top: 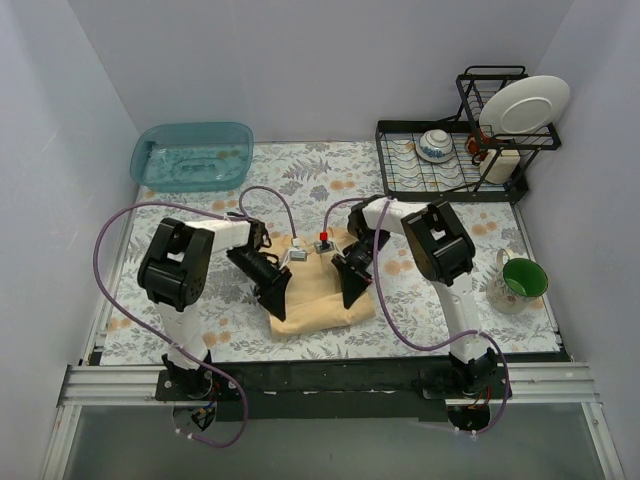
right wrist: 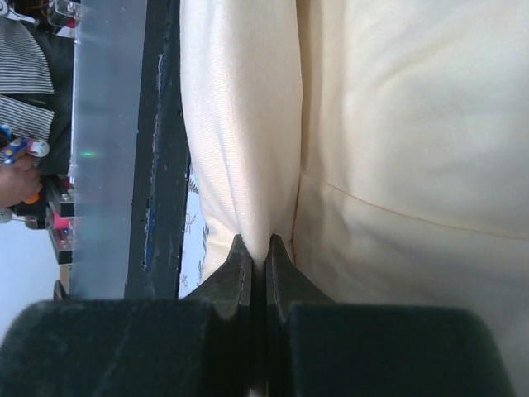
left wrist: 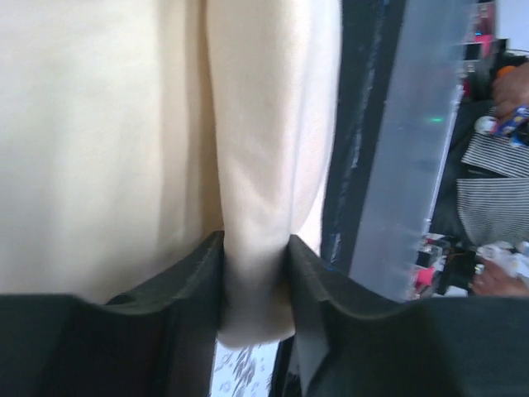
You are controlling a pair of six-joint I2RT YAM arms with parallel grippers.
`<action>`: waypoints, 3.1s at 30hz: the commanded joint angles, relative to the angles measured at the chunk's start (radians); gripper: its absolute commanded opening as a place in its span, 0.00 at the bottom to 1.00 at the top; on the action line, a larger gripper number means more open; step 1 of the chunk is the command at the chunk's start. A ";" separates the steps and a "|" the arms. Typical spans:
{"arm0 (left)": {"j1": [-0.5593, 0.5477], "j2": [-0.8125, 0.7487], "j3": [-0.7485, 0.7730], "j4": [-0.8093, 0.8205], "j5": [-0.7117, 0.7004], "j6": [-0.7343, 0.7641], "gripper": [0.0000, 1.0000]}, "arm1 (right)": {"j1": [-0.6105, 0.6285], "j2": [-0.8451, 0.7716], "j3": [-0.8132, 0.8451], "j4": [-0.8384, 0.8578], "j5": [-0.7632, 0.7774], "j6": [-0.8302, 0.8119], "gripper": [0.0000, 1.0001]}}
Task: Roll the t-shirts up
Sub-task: Roll the T-shirt to the center of the board.
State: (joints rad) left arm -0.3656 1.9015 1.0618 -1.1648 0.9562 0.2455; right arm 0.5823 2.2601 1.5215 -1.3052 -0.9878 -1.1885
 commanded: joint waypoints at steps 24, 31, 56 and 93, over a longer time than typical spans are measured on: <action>-0.363 -0.851 -0.453 0.672 -0.399 -0.344 0.58 | -0.002 0.220 0.247 0.000 0.159 0.139 0.01; -0.372 -0.780 -0.513 0.677 -0.444 -0.304 0.58 | -0.002 0.228 0.247 0.000 0.140 0.135 0.01; -0.513 -0.648 -0.648 0.806 -0.614 -0.285 0.03 | -0.291 -0.229 0.057 0.203 0.021 0.282 0.98; -0.170 -0.343 -0.237 0.304 0.039 -0.118 0.00 | 0.257 -1.104 -0.992 1.149 0.360 0.013 0.94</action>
State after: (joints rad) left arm -0.5491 1.5417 0.7902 -0.7929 0.9173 0.0731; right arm 0.8139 1.1294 0.5522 -0.1978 -0.6300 -1.1847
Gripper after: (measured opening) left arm 0.095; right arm 0.940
